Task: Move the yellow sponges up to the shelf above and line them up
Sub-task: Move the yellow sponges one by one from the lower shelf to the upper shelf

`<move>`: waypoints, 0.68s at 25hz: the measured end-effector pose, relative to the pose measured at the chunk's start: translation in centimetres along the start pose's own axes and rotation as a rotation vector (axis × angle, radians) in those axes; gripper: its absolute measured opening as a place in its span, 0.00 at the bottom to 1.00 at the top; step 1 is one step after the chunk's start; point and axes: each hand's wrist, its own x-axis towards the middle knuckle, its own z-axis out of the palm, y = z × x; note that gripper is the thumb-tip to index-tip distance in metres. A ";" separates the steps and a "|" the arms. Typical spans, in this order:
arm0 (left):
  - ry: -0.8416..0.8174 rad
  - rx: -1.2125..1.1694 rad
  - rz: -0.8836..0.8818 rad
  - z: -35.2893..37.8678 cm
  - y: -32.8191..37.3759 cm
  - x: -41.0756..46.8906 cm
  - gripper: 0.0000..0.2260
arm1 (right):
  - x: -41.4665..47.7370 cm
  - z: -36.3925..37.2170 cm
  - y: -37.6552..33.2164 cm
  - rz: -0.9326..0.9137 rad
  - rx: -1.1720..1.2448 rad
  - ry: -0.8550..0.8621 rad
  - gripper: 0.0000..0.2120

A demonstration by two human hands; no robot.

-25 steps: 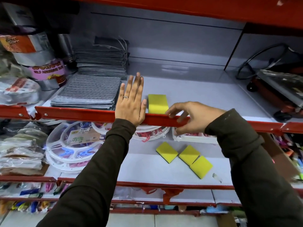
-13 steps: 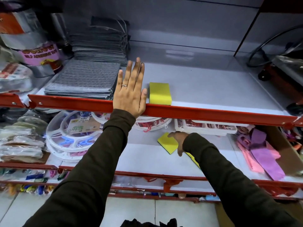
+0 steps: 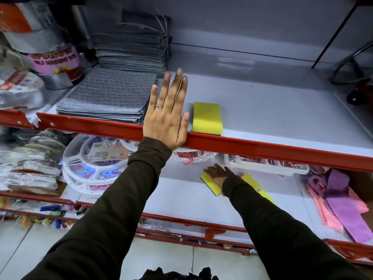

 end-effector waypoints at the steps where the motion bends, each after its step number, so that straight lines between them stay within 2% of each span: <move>1: -0.002 0.002 -0.003 0.0 0.0 0.0 0.32 | 0.2 0.0 -0.1 0.002 -0.013 0.021 0.33; 3: -0.009 0.010 -0.005 -0.1 0.0 0.1 0.33 | 0.2 -0.1 -0.3 0.010 -0.037 0.032 0.37; 6: -0.016 0.008 -0.003 -0.2 0.1 0.1 0.33 | -0.7 -0.3 -0.5 0.059 0.000 0.014 0.51; 9: -0.023 0.005 -0.009 -0.4 0.2 0.1 0.33 | -2.5 -0.4 -0.8 0.090 0.108 0.031 0.56; 11: -0.030 0.002 -0.011 -0.6 0.2 0.2 0.32 | -4.0 -0.6 -1.1 0.111 0.150 0.069 0.57; 17: -0.067 0.001 -0.017 -1.4 0.6 0.2 0.31 | -9.4 -2.6 -3.0 0.104 0.159 0.235 0.51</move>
